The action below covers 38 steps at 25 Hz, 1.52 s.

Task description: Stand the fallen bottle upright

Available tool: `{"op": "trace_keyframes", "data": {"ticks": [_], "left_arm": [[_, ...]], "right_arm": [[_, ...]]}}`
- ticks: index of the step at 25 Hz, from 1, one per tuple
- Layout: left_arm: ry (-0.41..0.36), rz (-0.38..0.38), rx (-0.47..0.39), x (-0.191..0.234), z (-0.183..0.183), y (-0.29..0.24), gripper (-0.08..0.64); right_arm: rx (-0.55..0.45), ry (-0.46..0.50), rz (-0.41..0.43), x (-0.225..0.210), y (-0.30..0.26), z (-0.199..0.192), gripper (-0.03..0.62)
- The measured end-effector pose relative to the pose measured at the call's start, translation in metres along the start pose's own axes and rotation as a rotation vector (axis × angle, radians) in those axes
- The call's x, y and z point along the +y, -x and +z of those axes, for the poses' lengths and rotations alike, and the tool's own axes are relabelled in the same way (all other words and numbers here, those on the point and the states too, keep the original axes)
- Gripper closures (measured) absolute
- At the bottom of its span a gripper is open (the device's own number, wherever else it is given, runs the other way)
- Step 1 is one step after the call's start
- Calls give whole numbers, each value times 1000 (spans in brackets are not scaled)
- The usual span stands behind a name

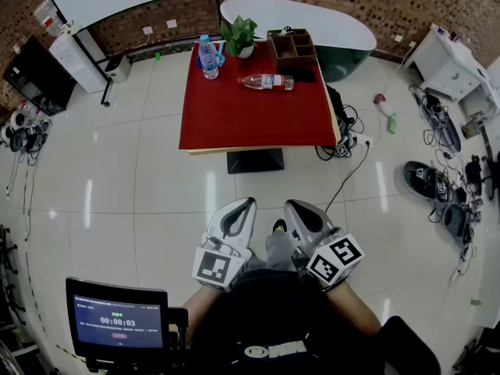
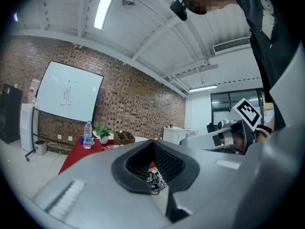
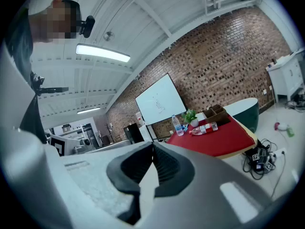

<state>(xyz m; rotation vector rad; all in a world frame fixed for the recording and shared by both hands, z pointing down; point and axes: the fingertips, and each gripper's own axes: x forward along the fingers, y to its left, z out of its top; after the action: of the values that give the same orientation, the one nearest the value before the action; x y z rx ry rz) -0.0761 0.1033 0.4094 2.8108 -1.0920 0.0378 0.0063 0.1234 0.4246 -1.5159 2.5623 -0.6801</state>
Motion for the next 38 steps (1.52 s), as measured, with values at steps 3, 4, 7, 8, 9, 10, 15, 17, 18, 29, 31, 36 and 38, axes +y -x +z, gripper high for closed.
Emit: {"op": "trace_keyframes", "data": {"ticks": [3,4,7,8,9,10,15,17,18,29,31,36,38], "left_arm": [[-6,4,5,9,-2,-11,560],[-5,6,5,12,-3,-17,560],[-13,28,2,29,-2,-41,560],[-17,26,3,32,-3,-52,560],[-23,22,6,36,-3,-64,560],[-32,19,10,40,-4,-78,560],[-50,61,16,67,11,-159,560],[-66,83,16,79,18,-188,560],[-75,89,23,84,18,-203,560],[-76,182,101,103,12,-248,560],[-60,208,98,125,16,-247,560],[-31,267,54,162,22,-238,560],[-32,292,42,166,18,-234,560]], "right_arm": [[5,6,-5,-15,-11,1,589],[7,8,-5,-20,-16,2,589],[10,18,15,-39,-38,11,589],[10,20,27,-48,-48,15,589],[11,22,40,-57,-58,20,589],[11,26,53,-68,-68,25,589],[42,101,132,-125,-115,58,589],[57,146,178,-148,-134,70,588],[63,157,198,-160,-143,75,588],[357,572,279,-246,-231,88,329],[507,787,285,-257,-272,84,264],[824,1194,317,-275,-374,45,230],[900,1231,338,-285,-407,21,230]]}}
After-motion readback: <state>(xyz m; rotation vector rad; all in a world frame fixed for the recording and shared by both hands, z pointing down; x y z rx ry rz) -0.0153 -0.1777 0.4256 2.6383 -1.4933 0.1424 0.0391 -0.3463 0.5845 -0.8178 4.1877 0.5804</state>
